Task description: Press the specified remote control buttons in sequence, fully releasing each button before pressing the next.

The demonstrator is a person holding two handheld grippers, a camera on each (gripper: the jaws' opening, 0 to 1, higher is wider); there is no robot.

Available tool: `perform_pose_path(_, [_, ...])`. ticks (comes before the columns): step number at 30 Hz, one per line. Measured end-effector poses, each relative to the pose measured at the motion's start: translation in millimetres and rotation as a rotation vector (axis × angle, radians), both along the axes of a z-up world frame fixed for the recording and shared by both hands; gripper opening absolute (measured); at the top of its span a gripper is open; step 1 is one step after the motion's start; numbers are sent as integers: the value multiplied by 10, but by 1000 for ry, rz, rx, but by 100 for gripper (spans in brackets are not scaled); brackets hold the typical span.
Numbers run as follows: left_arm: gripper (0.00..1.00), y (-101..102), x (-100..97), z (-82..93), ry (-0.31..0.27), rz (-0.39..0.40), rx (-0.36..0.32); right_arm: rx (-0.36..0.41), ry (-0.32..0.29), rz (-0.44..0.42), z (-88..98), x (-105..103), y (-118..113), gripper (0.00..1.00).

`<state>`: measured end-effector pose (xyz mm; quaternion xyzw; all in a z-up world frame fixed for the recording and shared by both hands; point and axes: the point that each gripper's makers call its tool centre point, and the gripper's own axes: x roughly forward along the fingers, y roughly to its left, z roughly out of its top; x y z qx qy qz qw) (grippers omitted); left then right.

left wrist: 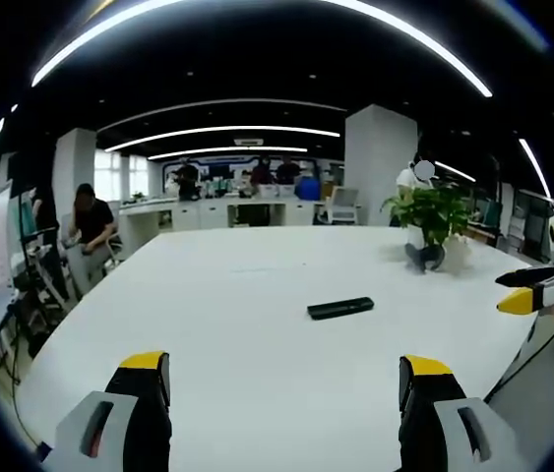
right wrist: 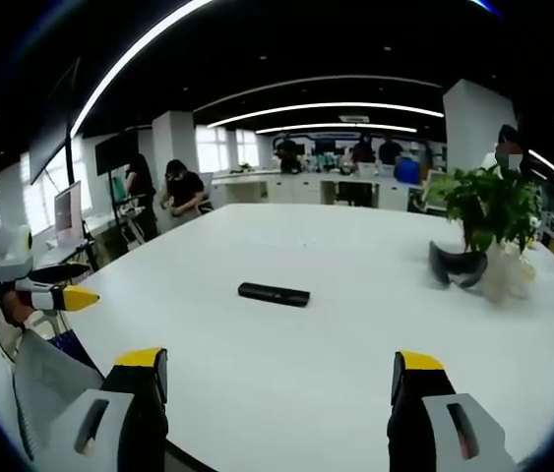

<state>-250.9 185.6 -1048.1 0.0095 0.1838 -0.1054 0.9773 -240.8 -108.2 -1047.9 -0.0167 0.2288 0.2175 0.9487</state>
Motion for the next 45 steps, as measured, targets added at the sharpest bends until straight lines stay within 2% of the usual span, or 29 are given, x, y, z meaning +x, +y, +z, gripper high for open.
perform_pose_path(18, [100, -27, 10, -20, 11, -13, 17, -3, 0, -6, -12, -3, -36, 94])
perform_pose_path(27, [100, -9, 53, -32, 11, -29, 46, -4, -4, -6, -5, -7, -39, 93])
perform_pose_path(31, [100, -23, 95, -6, 4, -50, 63, 0, -5, -2, 3, -18, -24, 93])
perform_pose_path(39, [100, -54, 197, 26, 35, -108, 123, -3, 6, 12, -16, -72, 4, 90])
perform_pose_path(42, [86, -111, 219, 24, 60, -161, 125, -4, 11, 6, -23, -83, -11, 90])
perform_pose_path(43, [85, -123, 230, 19, 71, -170, 125, -3, 11, 5, -24, -87, -12, 90])
perform_pose_path(45, [90, -160, 281, 47, 63, -186, 128, -5, 14, 5, -29, -95, -10, 89])
